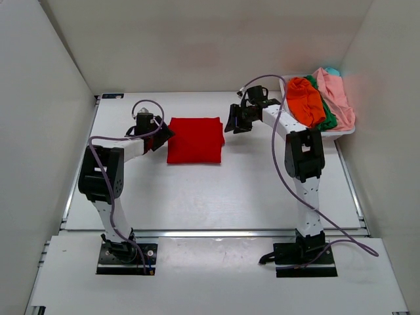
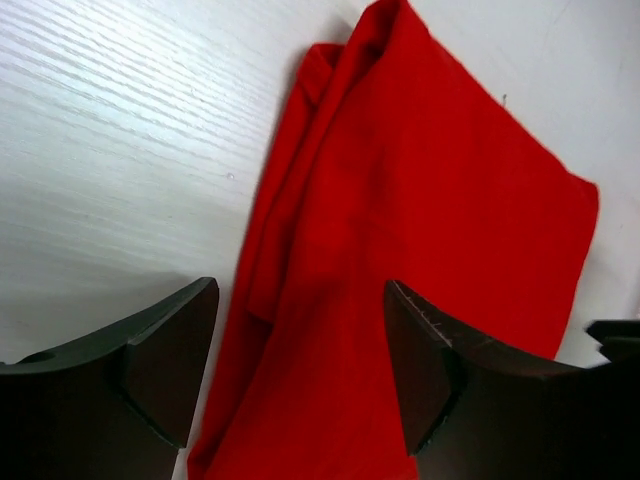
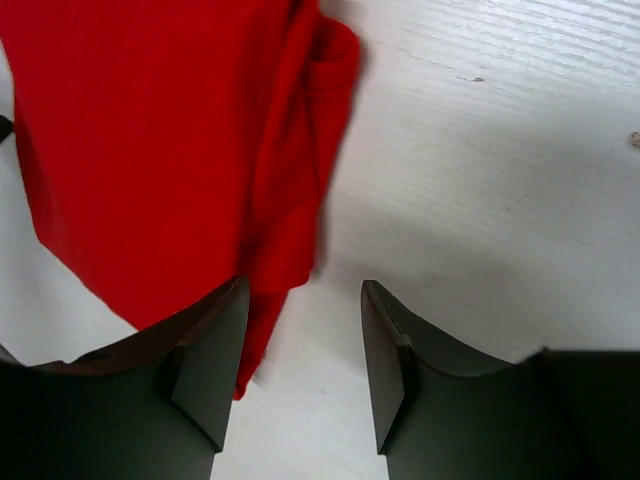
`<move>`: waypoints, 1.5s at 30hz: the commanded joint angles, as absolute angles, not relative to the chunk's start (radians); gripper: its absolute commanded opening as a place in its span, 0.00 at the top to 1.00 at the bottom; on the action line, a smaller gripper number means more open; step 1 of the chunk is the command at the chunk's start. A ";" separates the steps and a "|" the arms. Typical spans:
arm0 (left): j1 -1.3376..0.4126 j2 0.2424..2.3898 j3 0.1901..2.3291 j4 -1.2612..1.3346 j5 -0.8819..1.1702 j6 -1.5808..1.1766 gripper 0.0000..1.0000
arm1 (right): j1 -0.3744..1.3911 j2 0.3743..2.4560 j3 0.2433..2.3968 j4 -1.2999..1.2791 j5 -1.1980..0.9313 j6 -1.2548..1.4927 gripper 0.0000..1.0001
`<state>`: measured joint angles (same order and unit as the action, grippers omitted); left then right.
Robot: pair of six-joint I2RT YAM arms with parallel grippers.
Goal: Fold and stack the t-shirts
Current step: Fold the long partially folded tshirt into a neat square, then put the neatly folded tshirt into the corner of the board with the left arm
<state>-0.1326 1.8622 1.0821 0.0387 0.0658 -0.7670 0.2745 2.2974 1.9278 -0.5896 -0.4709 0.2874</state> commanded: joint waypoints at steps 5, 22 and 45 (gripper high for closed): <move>-0.201 1.942 1.227 -0.092 -0.046 -0.675 0.23 | 0.276 1.985 1.670 -0.468 -0.405 0.271 0.54; -0.218 2.023 1.410 -0.389 -0.142 -0.482 1.00 | 0.204 1.491 1.278 -0.400 -0.403 0.305 0.59; 0.070 2.250 1.832 -0.593 -0.305 -0.288 1.00 | 0.192 1.201 1.085 -0.417 -0.417 0.308 0.67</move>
